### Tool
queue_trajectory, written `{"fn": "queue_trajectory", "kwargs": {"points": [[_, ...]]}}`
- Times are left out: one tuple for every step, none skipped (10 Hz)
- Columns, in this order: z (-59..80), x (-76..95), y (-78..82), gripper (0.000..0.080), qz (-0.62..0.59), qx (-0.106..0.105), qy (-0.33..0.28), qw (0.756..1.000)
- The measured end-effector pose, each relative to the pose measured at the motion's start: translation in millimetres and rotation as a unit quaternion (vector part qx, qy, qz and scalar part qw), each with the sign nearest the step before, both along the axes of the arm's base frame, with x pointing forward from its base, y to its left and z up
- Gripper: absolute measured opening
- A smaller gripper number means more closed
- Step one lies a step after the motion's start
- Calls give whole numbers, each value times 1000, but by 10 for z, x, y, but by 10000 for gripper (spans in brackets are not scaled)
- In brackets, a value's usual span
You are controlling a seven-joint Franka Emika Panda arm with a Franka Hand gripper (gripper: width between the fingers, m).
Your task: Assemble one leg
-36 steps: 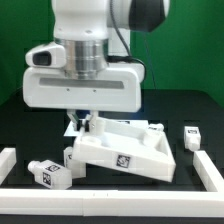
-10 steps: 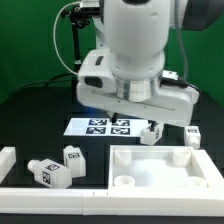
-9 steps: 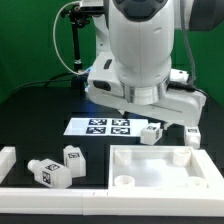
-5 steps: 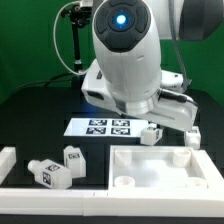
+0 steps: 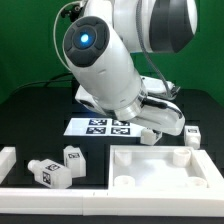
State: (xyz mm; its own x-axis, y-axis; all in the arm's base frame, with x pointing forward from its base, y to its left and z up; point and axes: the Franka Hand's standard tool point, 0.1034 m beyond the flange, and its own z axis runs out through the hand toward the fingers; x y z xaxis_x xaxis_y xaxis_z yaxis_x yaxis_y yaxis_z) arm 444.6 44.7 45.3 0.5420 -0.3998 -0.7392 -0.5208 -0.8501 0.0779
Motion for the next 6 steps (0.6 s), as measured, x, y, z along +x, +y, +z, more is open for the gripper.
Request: {"fn": "queue_trajectory", "kwargs": {"points": [[-5,2,-3,649,-1,0,-1,1000],[-7,1,-10,649,-1,0,-1,1000],[-24,-20,5,649,-5,2,2,1000],[-106,-118,44,649,-17,12,14,1000],[-180,-206,69,649,-21,16,25,999],[-225,-241,92,649,-19,17,30,999]]}}
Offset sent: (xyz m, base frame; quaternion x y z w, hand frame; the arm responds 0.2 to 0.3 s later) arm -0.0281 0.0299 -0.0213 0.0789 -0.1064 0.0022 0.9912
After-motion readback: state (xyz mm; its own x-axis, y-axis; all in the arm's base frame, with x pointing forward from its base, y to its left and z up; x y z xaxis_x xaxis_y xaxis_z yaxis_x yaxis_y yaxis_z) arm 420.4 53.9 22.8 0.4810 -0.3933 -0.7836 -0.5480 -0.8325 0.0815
